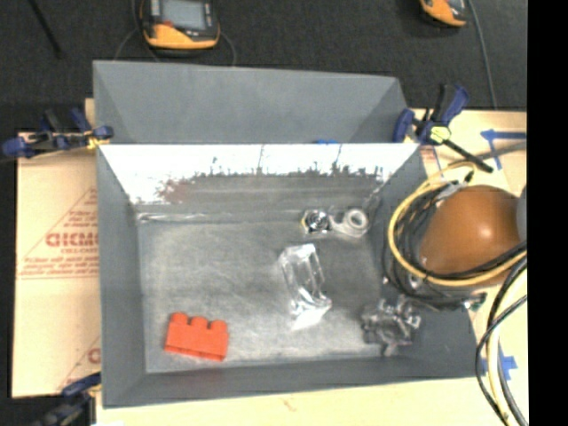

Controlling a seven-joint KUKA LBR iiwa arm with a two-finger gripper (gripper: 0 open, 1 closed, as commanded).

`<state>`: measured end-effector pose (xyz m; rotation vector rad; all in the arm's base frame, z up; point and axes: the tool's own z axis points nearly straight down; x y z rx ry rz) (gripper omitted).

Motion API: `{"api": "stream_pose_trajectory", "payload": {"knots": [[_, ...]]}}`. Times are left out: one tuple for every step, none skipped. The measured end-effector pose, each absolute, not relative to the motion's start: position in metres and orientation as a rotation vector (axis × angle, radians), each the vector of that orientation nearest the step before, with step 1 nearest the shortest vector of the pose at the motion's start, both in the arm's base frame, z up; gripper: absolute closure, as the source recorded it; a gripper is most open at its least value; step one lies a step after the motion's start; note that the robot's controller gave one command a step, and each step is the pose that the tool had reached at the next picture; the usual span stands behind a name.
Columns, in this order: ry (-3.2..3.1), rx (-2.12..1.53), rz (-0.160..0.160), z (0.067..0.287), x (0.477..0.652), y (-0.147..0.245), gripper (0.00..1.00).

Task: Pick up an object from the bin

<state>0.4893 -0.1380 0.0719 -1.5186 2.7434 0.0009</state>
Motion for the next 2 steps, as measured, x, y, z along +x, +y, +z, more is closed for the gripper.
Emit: {"api": "stream_pose_trajectory", "payload": {"knots": [[2.723, -1.554, -0.009, 0.166, 0.481, -0.130, 1.00], [2.771, -1.468, -0.009, 0.224, 0.477, -0.143, 1.00]]}}
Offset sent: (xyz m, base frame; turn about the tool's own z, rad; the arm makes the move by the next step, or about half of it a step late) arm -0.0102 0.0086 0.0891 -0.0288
